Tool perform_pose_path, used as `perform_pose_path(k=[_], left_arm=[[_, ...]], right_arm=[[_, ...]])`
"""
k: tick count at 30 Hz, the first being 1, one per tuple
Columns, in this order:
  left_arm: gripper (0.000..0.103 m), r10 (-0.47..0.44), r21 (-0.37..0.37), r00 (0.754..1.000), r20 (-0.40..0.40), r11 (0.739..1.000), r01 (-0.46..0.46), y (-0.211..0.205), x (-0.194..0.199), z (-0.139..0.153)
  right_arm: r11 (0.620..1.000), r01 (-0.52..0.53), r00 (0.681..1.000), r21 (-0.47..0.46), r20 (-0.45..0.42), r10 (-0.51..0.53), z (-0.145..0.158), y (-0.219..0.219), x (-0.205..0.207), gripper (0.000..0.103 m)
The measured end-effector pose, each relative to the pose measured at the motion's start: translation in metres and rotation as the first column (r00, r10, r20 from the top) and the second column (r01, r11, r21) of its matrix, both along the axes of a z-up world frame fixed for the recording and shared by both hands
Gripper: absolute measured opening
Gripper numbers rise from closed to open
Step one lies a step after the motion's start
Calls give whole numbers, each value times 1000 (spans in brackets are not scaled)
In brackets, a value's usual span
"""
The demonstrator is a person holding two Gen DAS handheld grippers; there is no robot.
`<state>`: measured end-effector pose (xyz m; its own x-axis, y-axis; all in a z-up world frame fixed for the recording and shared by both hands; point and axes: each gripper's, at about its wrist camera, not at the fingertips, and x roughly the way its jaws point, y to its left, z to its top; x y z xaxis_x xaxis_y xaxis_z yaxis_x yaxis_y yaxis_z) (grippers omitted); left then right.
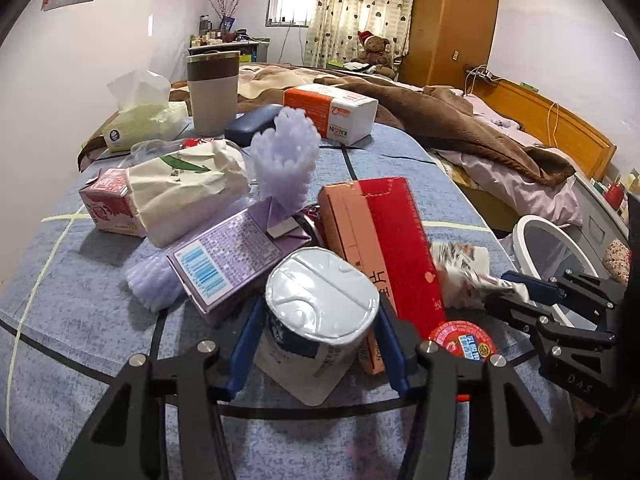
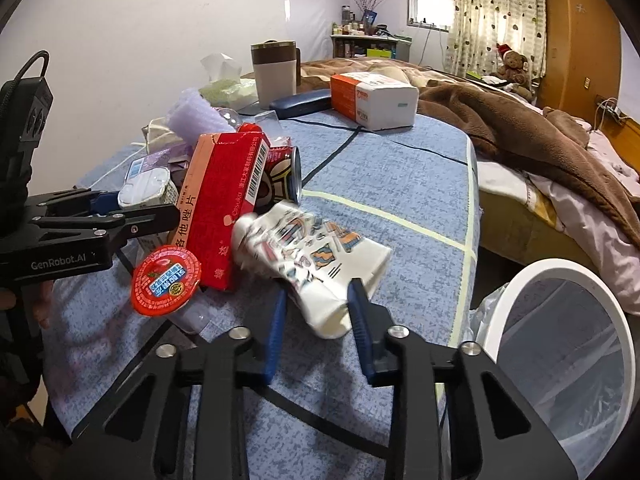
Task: Collect trash
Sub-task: 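Grasp the white yogurt cup with the left tool while the right tool grasps the patterned snack bag, then carry both items over the white bin and open both tools to drop them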
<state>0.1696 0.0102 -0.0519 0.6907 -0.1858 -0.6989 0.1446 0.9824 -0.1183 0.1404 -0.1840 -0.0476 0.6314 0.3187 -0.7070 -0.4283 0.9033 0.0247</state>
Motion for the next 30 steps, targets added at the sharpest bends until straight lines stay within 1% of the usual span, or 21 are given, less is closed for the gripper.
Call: perform_pose_path(k=[2,5,9,15,24,27,30], left_arm=[[57,0,-16,1000,0,1000,0,3,0,0],[56,0,-3,1000,14,1000,0,3,-3,2],[56,-3,-5,999,32,1000,3,4,-8,5],[56,16,-17,999,45,1000,-15,12,-16,8],[56,17,-5,996,89,1000,-17,13,-30,24],[56,12,-7,994,109,1000,-11,11,-35,34],[56,-13,4,990,142,1000,13,5,-41,49]], right_arm=[[1000,-12,1000,-2,0,12,0,1,-1,25],[1000,-29,1000,12,-1,29,1,4,-4,22],[999,-29,1000,36,9,29,5,4,-10,20],[994,8,1000,107,19,-10,12,1,-17,19],[981,74,994,180,64,-86,27,-7,-23,19],[975,91,990,203,86,-111,34,-13,-27,19],[969,114,985,219,105,-139,41,-21,-30,19]])
